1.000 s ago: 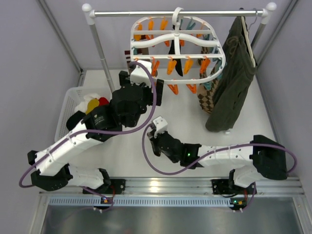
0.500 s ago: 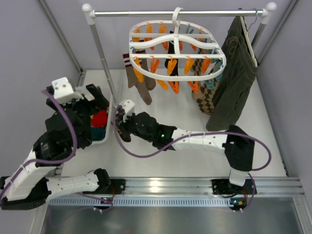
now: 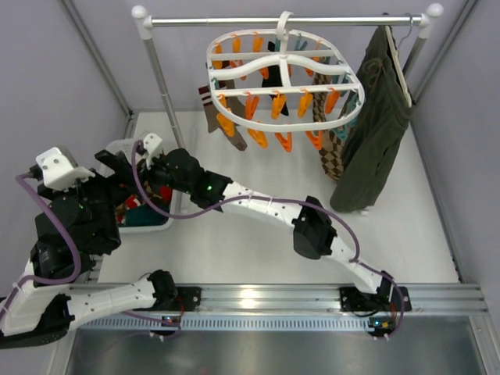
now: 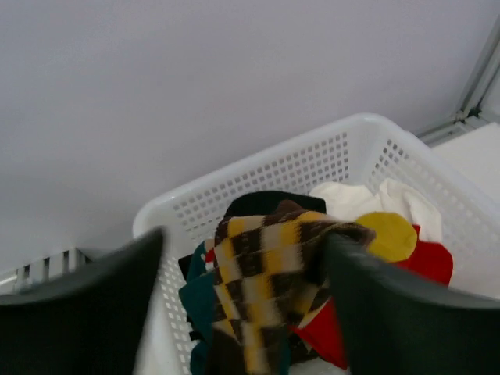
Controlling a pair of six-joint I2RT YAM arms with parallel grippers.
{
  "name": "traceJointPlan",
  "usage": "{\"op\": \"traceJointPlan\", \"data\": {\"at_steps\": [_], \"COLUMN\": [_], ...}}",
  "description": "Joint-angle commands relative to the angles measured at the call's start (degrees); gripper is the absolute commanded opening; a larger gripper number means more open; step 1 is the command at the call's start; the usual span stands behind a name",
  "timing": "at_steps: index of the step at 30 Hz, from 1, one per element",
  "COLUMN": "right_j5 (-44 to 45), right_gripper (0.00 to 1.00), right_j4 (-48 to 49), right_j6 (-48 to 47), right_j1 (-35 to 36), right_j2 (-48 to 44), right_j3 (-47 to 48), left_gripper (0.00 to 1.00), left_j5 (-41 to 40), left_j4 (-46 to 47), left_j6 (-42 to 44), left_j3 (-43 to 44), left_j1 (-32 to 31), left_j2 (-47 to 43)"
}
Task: Remove the socks clipped to the hanger
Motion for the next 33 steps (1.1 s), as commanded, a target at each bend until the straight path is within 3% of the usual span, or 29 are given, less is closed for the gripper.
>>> {"op": "traceJointPlan", "data": {"at_steps": [1,4,8,12,13,20,23,26,30,33], "right_j5": [-2.5,-2.68,-1.45,-2.58,-3.11,-3.82,-3.91,-2.25,3.54,8.28], "right_gripper": [0.99,0.99,0.99,0.99,0.99,0.99,0.99,0.99,0.99,1.0], "right_j4": [-3.42,-6.49,-6.14,-0.64,0.26,7.82,10.29,9.68,4.16,-1.55], "right_j6": [0.94,-1.07,-3.27,-2.57,-2.48,0.32,2.34,4.19,5.52,5.69], "right_j1": [-3.49,-4.29,-4.29,-4.11,-3.94,-2.71,-2.71,-2.62,-2.62,-2.71], "right_j2": [1.5,-1.83,-10.35,-23.36,-25.64,-47.85,-56.91,-66.14,-78.02,-86.9], "right_j3": [4.53,2.17,-8.81,-28.39,-31.91,-64.66,-77.24,-87.36,-95.57,-98.74], "left_gripper": [0.98,0.98,0.98,0.98,0.98,0.98,0.98,0.98,0.98,0.98], "left_j5": [1.44,3.38,6.89,14.52,20.72,40.87,47.57,47.86,45.23,49.94], "left_j4": [1.36,1.36,1.27,1.36,1.36,4.08,11.62,23.22,36.93,42.32], "left_j6": [1.88,1.8,0.83,0.13,-0.04,-3.12,1.07,3.64,5.13,4.45], "left_j3": [-0.89,-1.42,-1.78,-3.09,-3.53,-8.8,-14.68,-22.67,-30.06,-31.05], "left_j1": [0.07,0.07,0.07,0.07,0.07,0.07,0.07,0.07,0.16,3.14], "left_j2": [-0.56,-1.44,-3.11,-4.78,-5.56,-5.75,-4.78,-3.47,1.26,5.66]}}
